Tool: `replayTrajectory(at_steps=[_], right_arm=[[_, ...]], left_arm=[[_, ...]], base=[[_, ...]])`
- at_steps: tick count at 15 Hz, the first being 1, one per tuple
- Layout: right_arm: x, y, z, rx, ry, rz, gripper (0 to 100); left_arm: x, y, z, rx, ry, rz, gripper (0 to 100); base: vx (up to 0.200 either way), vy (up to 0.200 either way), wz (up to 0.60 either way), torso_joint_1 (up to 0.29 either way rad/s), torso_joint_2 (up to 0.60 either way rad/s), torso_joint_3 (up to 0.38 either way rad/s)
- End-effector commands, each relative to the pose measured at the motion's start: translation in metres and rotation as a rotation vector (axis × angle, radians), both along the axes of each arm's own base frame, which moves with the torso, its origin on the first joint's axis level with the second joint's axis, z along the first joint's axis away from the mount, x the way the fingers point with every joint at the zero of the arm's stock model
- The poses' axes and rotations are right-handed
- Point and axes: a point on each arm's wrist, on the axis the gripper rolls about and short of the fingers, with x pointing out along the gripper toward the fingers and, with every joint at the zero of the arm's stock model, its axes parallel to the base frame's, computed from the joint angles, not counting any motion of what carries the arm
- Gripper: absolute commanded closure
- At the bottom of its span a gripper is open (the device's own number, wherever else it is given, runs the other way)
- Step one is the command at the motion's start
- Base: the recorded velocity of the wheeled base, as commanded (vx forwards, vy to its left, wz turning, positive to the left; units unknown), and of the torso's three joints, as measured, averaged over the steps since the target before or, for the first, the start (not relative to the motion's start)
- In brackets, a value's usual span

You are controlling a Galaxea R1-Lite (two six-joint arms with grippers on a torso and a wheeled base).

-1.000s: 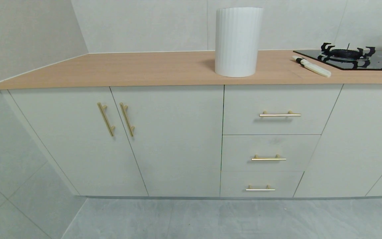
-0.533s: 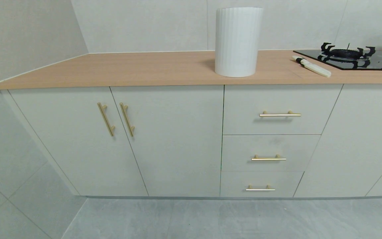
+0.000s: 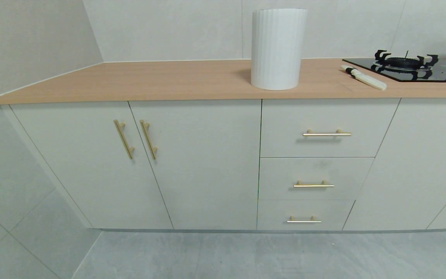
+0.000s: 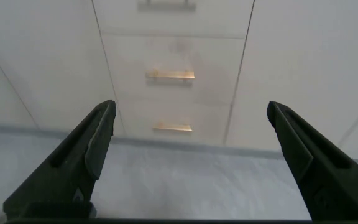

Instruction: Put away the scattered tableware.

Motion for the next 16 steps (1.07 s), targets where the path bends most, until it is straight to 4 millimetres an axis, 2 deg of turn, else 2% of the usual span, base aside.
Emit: replayTrajectory(at_steps=[1,10,16], right_arm=[[0.0011,-0.0001,-0.0006,-0.013,0.027,0.005,0],[-0.0001,-0.0004,-0.0008,0.045,0.010,-0.019,0],[-0.0001,-0.0006,-0.0006,0.052,0.009,-0.027,0]], left_arm=[[0.0000,0.0000,0.0000,0.000,0.000,0.000,0],[0.0000,0.0000,0.0000,0.000,0.000,0.000,0],[0.0000,0.0000,0.0000,0.000,0.000,0.000,0]], base=[[0.000,0.000,0.00,0.000,0.00,0.000],[0.000,0.000,0.00,0.000,0.00,0.000],[0.200,0.000,0.00,0.003,0.00,0.002]])
